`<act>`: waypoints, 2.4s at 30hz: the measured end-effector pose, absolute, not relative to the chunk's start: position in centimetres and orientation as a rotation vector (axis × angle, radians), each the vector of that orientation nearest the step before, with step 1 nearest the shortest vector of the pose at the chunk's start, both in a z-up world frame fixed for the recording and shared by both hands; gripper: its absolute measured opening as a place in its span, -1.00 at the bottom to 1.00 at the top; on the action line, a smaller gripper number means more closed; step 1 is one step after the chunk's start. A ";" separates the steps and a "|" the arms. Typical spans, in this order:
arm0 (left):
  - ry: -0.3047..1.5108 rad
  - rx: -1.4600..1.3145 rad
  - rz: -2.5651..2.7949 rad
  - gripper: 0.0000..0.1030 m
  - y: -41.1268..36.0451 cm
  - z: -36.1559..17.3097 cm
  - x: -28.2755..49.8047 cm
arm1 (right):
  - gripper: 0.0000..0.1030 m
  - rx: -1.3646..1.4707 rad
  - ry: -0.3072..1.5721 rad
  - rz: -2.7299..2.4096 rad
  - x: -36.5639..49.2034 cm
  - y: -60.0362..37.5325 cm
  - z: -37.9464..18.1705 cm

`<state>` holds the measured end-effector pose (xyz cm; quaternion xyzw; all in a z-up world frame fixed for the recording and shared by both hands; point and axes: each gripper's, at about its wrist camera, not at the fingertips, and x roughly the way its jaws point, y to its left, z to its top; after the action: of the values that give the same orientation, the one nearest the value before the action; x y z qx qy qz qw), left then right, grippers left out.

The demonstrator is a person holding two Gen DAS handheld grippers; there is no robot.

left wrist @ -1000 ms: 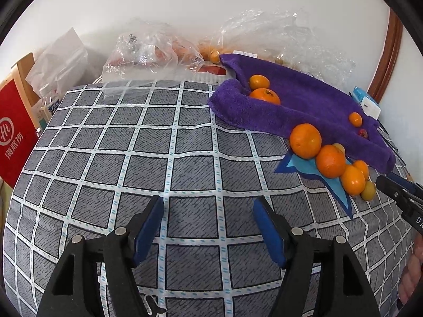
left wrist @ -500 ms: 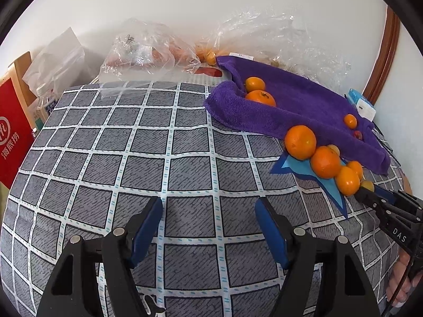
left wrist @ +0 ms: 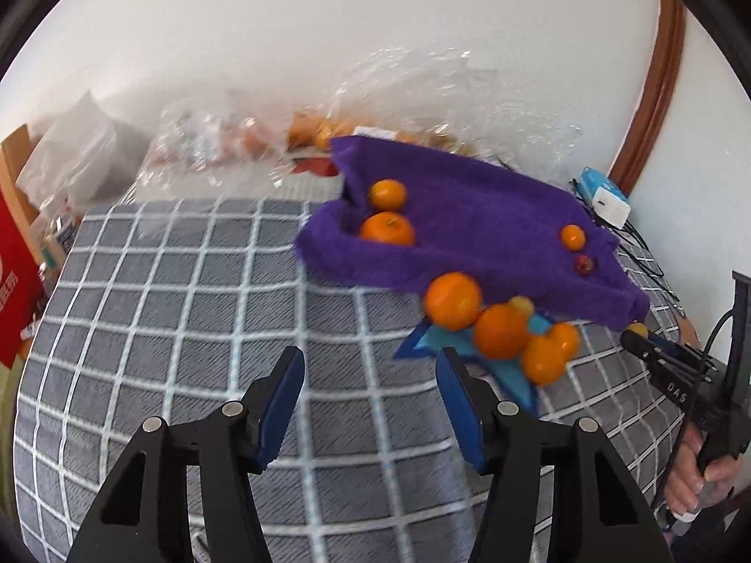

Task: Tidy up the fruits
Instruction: 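Grasp the small yellow fruit with the right tool while the left tool grasps a large orange, then lift and carry the large orange over the towel while the right tool carries the yellow fruit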

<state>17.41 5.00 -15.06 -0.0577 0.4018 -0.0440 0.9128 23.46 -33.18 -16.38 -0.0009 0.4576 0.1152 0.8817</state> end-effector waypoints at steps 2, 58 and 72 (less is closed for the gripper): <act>0.832 -0.115 -0.115 0.10 3.8 -14.9 18.4 | -0.46 -0.009 0.949 0.219 23.8 -33.6 -16.4; 0.895 -0.167 -0.092 -0.27 1.2 -18.7 23.6 | -0.46 0.036 0.965 0.225 24.9 -34.6 -18.2; 0.732 -0.232 -0.165 -0.27 2.2 -15.3 21.2 | -0.45 0.071 0.943 0.234 24.6 -35.2 -17.9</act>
<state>21.17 2.18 -15.27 -0.1132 0.3567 -0.0805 0.9238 24.63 -35.16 -17.90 0.0341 0.4533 0.1126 0.8836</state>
